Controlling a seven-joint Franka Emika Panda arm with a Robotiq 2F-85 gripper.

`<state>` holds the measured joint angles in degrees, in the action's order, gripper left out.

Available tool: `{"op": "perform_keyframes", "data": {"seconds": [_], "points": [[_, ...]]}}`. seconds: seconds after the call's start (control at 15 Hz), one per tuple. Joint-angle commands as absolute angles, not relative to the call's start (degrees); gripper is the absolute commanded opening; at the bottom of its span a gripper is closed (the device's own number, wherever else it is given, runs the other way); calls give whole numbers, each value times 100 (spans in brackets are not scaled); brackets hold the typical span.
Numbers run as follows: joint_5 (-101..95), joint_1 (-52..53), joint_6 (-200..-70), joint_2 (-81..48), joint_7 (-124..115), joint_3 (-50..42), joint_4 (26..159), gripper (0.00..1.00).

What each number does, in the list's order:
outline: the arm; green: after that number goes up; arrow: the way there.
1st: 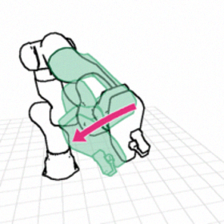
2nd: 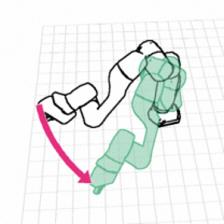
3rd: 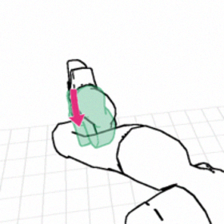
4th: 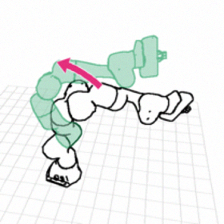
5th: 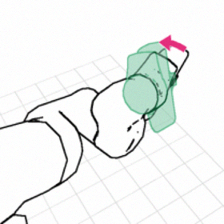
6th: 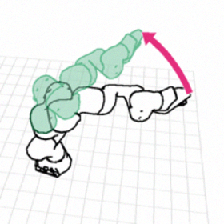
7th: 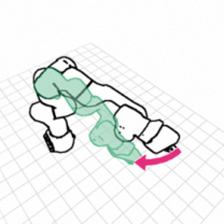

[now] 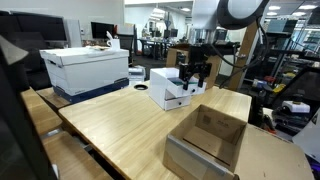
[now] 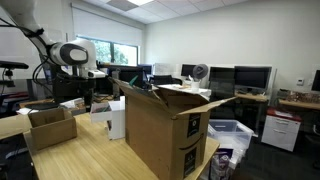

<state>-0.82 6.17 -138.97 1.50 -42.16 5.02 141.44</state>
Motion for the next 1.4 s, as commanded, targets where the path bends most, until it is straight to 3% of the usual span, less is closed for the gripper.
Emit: {"op": "perform_keyframes", "data": {"seconds": [0.0, 1.33], "points": [[-197, 589, -13804, 267, -4143, 558, 14043, 100], [-414, 518, -14040, -152, -3636, 431, 13509, 100]]}}
